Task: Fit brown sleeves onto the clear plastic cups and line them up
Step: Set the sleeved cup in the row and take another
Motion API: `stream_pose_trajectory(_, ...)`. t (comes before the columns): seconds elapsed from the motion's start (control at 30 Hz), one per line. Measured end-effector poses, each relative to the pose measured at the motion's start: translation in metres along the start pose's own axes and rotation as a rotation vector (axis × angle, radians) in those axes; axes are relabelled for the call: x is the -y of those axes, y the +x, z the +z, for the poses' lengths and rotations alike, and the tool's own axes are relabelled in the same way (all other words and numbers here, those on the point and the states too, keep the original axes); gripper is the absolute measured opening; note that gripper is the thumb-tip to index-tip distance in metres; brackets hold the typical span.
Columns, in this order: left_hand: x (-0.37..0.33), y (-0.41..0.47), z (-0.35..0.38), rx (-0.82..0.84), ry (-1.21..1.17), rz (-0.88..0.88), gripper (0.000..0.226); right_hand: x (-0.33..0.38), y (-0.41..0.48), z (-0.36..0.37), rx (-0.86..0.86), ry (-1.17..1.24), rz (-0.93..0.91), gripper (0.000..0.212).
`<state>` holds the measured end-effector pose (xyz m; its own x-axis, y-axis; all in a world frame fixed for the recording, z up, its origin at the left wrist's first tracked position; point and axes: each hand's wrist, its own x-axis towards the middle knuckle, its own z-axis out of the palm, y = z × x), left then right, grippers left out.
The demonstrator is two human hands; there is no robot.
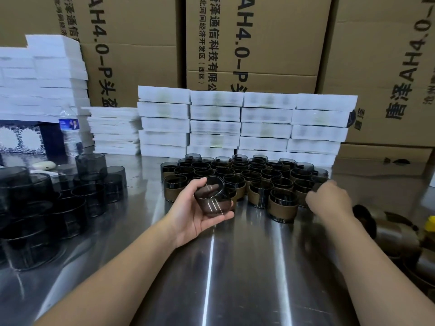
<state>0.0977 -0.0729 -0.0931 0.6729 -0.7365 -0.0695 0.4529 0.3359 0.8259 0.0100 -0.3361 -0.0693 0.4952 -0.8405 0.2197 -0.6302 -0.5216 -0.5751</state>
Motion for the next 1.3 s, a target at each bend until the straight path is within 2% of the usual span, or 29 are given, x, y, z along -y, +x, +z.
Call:
stream_pose_trajectory(0.1,0.001,0.001,0.0,0.0,0.01,0.0,0.051,0.012,-0.009,-0.004,-0.168,0.152,-0.235,0.029)
stream_pose_trajectory(0.23,0.004,0.004,-0.002,-0.027,0.066,0.02,0.053,0.036,-0.035,0.001,-0.247,0.373,-0.488,0.024)
stream_pose_trajectory(0.37,0.006,0.007,-0.002,-0.052,0.101,0.047,0.064,0.047,-0.059,0.015,-0.19,0.408,-0.729,0.02)
stream_pose_trajectory(0.5,0.008,0.009,-0.001,-0.065,0.097,0.067,0.078,0.054,-0.078,0.024,-0.134,0.481,-0.933,0.026)
stream_pose_trajectory(0.7,0.006,0.007,0.0,-0.041,0.127,0.048,0.088,0.062,-0.094,0.023,-0.134,0.535,-1.057,0.028)
stream_pose_trajectory(0.9,0.007,0.006,0.0,-0.05,0.252,0.077,0.088,0.061,-0.1,0.03,-0.051,0.458,-1.111,0.029)
stream_pose_trajectory(1.13,0.011,0.005,0.0,-0.002,0.257,0.132,0.089,0.06,-0.106,0.033,-0.041,0.323,-1.183,0.029)
stream_pose_trajectory(1.2,0.012,0.006,-0.001,0.026,0.266,0.153,0.084,0.06,-0.106,0.032,-0.049,0.31,-1.189,0.028)
stream_pose_trajectory(1.3,0.011,0.007,-0.003,0.047,0.258,0.197,0.055,0.061,-0.106,0.031,-0.099,0.272,-1.224,0.024)
